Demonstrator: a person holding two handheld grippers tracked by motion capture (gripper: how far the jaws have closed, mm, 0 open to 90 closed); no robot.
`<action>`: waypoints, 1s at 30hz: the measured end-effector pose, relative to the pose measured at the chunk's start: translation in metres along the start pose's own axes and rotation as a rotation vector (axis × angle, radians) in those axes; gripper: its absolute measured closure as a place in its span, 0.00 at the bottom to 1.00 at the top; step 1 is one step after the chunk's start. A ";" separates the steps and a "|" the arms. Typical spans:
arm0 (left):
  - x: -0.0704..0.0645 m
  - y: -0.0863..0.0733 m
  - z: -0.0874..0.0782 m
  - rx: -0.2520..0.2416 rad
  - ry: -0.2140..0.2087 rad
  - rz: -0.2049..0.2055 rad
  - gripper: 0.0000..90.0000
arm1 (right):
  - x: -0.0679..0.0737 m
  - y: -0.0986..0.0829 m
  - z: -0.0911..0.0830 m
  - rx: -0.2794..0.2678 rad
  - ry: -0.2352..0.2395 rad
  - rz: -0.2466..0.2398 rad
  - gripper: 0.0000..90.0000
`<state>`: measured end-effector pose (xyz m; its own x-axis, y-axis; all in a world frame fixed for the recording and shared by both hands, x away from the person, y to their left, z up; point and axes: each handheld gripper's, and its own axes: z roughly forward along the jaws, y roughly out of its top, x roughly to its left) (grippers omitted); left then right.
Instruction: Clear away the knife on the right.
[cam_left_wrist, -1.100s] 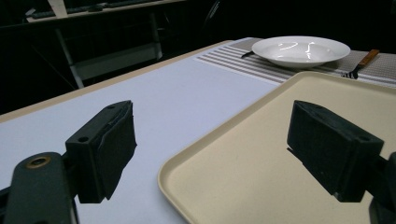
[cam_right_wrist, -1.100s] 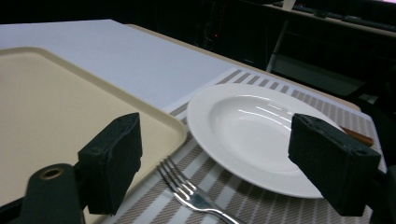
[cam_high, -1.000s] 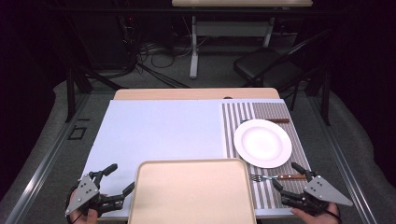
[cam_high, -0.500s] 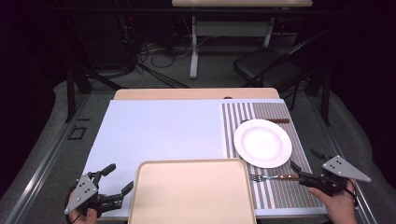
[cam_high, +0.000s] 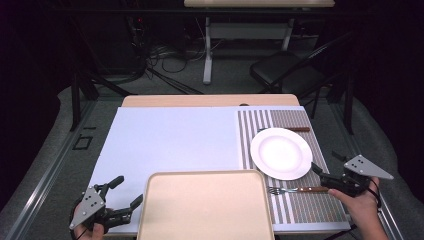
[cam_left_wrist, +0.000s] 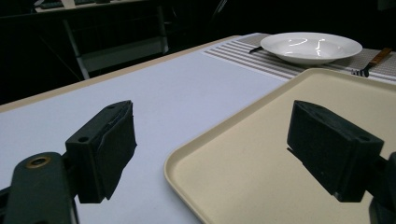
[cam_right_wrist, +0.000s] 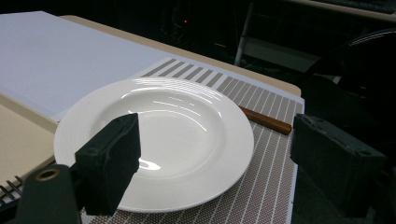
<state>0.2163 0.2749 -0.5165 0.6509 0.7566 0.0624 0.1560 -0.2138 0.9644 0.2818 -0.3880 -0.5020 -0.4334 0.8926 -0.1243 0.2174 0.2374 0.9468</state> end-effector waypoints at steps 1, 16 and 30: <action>0.000 0.000 0.000 0.001 -0.001 0.000 0.17 | -0.001 0.000 0.003 0.003 0.009 0.000 0.19; 0.001 -0.001 0.002 0.008 -0.003 0.001 0.17 | -0.018 -0.001 0.037 0.066 0.046 -0.034 0.24; 0.001 -0.001 0.002 0.013 -0.002 0.001 0.17 | -0.038 0.011 0.073 0.129 0.050 -0.061 0.24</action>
<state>0.2189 0.2748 -0.5185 0.6528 0.7549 0.0631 0.1648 -0.2229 0.9608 0.3640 -0.3912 -0.5089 -0.4913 0.8557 -0.1628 0.2988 0.3411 0.8913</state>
